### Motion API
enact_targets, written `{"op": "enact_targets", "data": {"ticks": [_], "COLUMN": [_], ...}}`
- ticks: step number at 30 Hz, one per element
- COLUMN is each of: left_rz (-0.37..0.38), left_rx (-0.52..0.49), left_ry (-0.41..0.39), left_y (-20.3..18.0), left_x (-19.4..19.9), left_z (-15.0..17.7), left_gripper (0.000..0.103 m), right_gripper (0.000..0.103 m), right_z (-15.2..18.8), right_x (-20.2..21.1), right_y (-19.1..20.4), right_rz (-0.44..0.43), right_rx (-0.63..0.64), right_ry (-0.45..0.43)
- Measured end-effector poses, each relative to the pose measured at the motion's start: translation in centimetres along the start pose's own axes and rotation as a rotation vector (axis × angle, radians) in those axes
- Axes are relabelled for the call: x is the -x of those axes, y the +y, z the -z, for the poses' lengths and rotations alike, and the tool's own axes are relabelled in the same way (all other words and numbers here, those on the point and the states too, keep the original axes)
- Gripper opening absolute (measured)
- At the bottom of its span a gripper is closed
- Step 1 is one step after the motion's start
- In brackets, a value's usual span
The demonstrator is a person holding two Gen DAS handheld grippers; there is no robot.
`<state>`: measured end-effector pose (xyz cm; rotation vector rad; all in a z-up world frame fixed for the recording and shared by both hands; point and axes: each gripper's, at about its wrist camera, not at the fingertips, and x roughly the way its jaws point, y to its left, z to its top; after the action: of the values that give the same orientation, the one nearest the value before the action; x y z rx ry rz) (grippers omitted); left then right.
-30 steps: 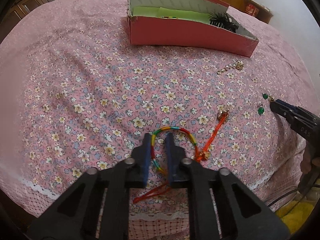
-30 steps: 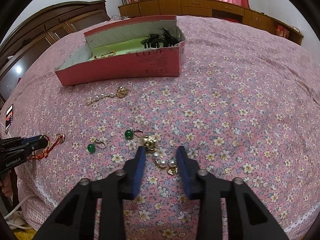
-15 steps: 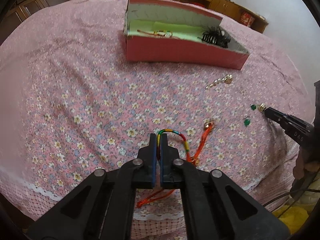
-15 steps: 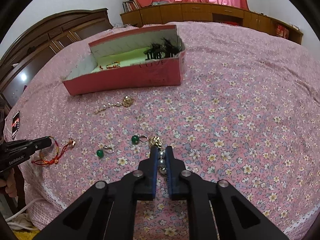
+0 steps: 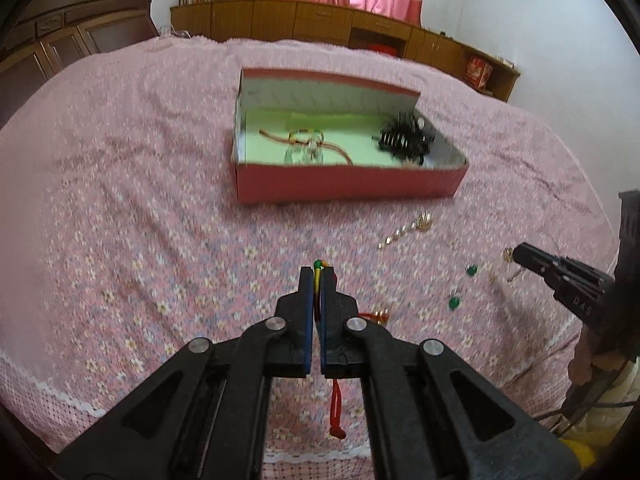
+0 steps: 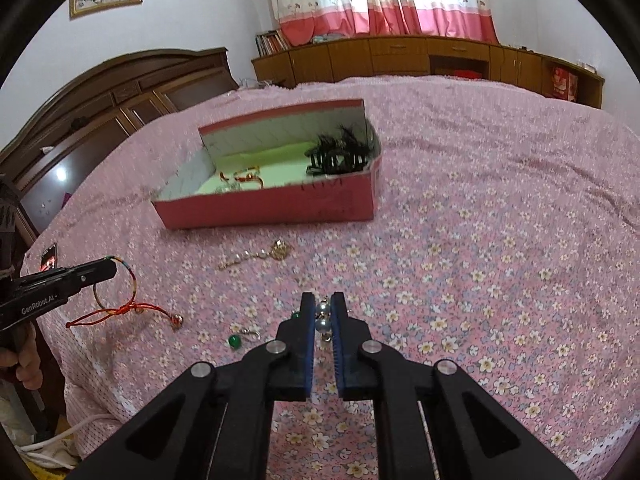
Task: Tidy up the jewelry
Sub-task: 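Carry the rainbow bracelet and pearl earrings over the box and lower them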
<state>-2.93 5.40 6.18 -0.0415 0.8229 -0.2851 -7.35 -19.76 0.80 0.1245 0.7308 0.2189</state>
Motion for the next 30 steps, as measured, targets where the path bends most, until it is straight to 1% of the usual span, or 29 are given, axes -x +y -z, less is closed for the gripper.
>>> {"op": "enact_targets", "data": {"ticks": [10, 18, 26, 30], "left_rz": [-0.005, -0.015, -0.019, -0.019], "left_rx": [-0.018, -0.023, -0.032, -0.036], "left_ry": [-0.080, -0.136, -0.181, -0.208], "left_y": [-1.1, -1.4, -1.4, -1.5], "left_x": [0.5, 0.4, 0.5, 0.6], "left_z": [-2.4, -4.2, -6.0, -7.3], "left_gripper": [0.000, 0.000, 0.000, 0.000], "right_gripper": [0.009, 0.009, 0.009, 0.009], "right_z": [-1.9, -3.9, -7.0, -8.0], "right_x": [1.6, 1.7, 2.0, 1.6], "right_y": [0.4, 0.8, 0.2, -0.3], "right_rz": [-0.007, -0.032, -0.126, -0.168], "right_rx": [0.015, 0.030, -0.024, -0.062], "right_ry": [-0.073, -0.126, -0.173, -0.169]}}
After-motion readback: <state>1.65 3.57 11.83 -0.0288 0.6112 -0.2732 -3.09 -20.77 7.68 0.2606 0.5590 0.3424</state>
